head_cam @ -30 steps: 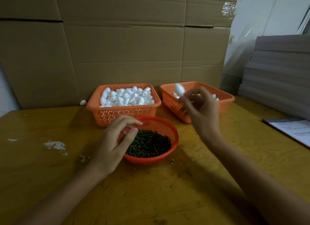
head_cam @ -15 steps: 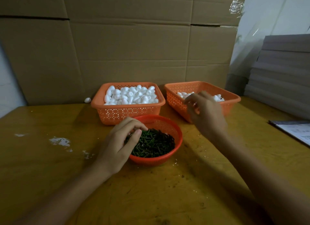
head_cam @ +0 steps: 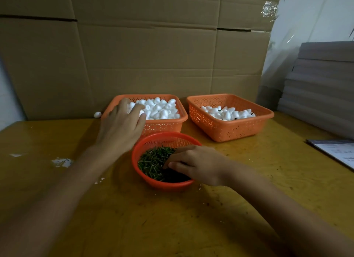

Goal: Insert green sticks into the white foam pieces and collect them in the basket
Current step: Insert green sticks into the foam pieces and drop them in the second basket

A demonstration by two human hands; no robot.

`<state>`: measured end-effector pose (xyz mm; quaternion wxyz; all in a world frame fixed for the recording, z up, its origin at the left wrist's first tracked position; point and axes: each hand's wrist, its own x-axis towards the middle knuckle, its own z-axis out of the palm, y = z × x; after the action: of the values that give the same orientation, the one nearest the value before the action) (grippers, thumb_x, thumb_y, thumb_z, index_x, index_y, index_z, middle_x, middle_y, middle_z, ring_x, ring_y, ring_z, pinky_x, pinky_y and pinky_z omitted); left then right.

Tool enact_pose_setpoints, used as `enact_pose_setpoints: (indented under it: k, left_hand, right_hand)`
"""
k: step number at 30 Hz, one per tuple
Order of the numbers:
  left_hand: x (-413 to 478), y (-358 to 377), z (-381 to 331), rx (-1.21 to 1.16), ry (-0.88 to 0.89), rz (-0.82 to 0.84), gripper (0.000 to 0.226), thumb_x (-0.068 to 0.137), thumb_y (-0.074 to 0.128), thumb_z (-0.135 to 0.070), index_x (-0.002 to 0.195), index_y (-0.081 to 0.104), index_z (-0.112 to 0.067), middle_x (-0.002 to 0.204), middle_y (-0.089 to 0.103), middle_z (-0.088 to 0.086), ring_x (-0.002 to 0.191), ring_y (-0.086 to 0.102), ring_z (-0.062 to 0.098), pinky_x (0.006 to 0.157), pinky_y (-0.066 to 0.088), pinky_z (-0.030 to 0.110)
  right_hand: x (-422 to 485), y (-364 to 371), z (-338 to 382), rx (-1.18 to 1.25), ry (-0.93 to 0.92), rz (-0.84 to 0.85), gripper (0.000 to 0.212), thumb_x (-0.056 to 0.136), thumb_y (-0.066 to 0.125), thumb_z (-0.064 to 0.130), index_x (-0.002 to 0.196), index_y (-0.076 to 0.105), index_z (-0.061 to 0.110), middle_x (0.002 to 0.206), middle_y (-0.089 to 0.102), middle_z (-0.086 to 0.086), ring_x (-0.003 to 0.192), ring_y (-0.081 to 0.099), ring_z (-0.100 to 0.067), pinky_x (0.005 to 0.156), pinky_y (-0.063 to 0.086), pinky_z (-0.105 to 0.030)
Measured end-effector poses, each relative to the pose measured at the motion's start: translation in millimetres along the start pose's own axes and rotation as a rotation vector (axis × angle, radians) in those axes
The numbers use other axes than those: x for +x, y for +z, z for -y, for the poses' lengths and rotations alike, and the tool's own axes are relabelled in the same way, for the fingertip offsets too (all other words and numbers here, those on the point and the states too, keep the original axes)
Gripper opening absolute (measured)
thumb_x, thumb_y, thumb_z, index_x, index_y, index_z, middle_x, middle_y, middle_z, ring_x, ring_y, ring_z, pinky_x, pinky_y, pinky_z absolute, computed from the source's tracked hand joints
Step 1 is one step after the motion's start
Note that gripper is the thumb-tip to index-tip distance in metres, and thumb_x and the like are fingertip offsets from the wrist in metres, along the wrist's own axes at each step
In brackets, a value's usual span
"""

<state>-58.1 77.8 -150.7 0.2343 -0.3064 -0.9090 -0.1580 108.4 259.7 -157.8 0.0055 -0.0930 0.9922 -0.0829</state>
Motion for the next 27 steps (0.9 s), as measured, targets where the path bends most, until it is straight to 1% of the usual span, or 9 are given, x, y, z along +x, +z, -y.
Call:
enact_pose_setpoints:
  k: [2, 4, 6, 10, 13, 18, 21, 24, 27]
  left_hand:
    - [20, 3, 7, 0.129, -0.054, 0.263, 0.062, 0.105, 0.017, -0.060, 0.138, 0.060, -0.030, 0.156, 0.046, 0.014, 0.138, 0.050, 0.036, 0.105, 0.039, 0.053]
    - [36, 2, 9, 0.153, -0.091, 0.440, 0.078, 0.099, 0.006, -0.075, 0.148, 0.052, -0.035, 0.165, 0.040, 0.009, 0.148, 0.040, 0.033, 0.109, 0.034, 0.054]
    - [50, 2, 8, 0.109, -0.111, 0.534, 0.085, 0.095, 0.003, -0.080, 0.161, 0.034, -0.036, 0.173, 0.025, 0.004, 0.159, 0.021, 0.032, 0.119, 0.026, 0.054]
    - [65, 3, 6, 0.045, -0.179, 0.649, 0.087, 0.094, 0.004, -0.082, 0.167, 0.013, -0.035, 0.176, -0.004, 0.002, 0.162, -0.006, 0.027, 0.130, 0.008, 0.053]
    - [63, 2, -3, 0.105, -0.190, 0.641, 0.093, 0.090, 0.001, -0.086, 0.167, 0.011, -0.036, 0.176, -0.007, 0.001, 0.162, -0.011, 0.028, 0.130, 0.005, 0.052]
    - [58, -1, -5, 0.119, -0.219, 0.533, 0.099, 0.092, 0.006, -0.085, 0.165, 0.028, -0.021, 0.174, 0.016, 0.009, 0.160, 0.016, 0.034, 0.125, 0.020, 0.050]
    - [58, 2, -2, 0.098, -0.234, 0.455, 0.101, 0.093, 0.009, -0.085, 0.162, 0.035, -0.017, 0.172, 0.026, 0.010, 0.157, 0.025, 0.033, 0.120, 0.028, 0.048]
    - [63, 8, 7, 0.076, -0.255, 0.363, 0.084, 0.100, 0.027, -0.077, 0.155, 0.048, -0.017, 0.167, 0.036, 0.009, 0.149, 0.038, 0.035, 0.114, 0.034, 0.047]
    - [67, 17, 17, -0.020, -0.320, 0.121, 0.044, 0.100, 0.062, -0.044, 0.126, 0.068, -0.009, 0.137, 0.063, 0.021, 0.123, 0.060, 0.044, 0.097, 0.047, 0.044]
  right_hand:
    - [-1, 0, 0, 0.011, 0.007, 0.000, 0.037, 0.111, 0.038, 0.045, 0.136, 0.063, 0.037, 0.140, 0.060, 0.008, 0.128, 0.055, -0.014, 0.100, 0.049, -0.044]
    - [-2, 0, 0, 0.020, 0.005, -0.005, 0.037, 0.111, 0.038, 0.044, 0.136, 0.064, 0.036, 0.140, 0.060, 0.008, 0.128, 0.055, -0.014, 0.100, 0.049, -0.045]
    - [-2, 1, 0, 0.021, 0.012, -0.007, 0.037, 0.111, 0.037, 0.044, 0.137, 0.063, 0.036, 0.140, 0.059, 0.008, 0.128, 0.055, -0.014, 0.099, 0.050, -0.045]
    - [-1, 3, 0, 0.005, 0.031, -0.012, 0.039, 0.112, 0.037, 0.044, 0.141, 0.062, 0.035, 0.143, 0.058, 0.008, 0.131, 0.054, -0.015, 0.101, 0.049, -0.045]
    - [-2, 4, 0, 0.001, 0.036, -0.010, 0.041, 0.112, 0.036, 0.044, 0.142, 0.061, 0.034, 0.146, 0.057, 0.008, 0.133, 0.053, -0.015, 0.103, 0.048, -0.045]
    - [-2, 5, 0, -0.006, 0.045, -0.007, 0.041, 0.112, 0.035, 0.045, 0.143, 0.061, 0.036, 0.148, 0.056, 0.010, 0.134, 0.052, -0.013, 0.104, 0.047, -0.044]
    - [-1, 5, 0, -0.005, 0.049, -0.007, 0.041, 0.112, 0.035, 0.046, 0.142, 0.061, 0.037, 0.147, 0.056, 0.010, 0.134, 0.052, -0.013, 0.104, 0.047, -0.044]
    - [-1, 6, -1, -0.007, 0.052, -0.004, 0.042, 0.111, 0.035, 0.046, 0.142, 0.061, 0.037, 0.146, 0.057, 0.010, 0.134, 0.052, -0.014, 0.104, 0.047, -0.045]
    - [-1, 6, -1, -0.003, 0.052, -0.007, 0.041, 0.111, 0.035, 0.046, 0.142, 0.061, 0.037, 0.146, 0.057, 0.010, 0.135, 0.052, -0.014, 0.105, 0.047, -0.045]
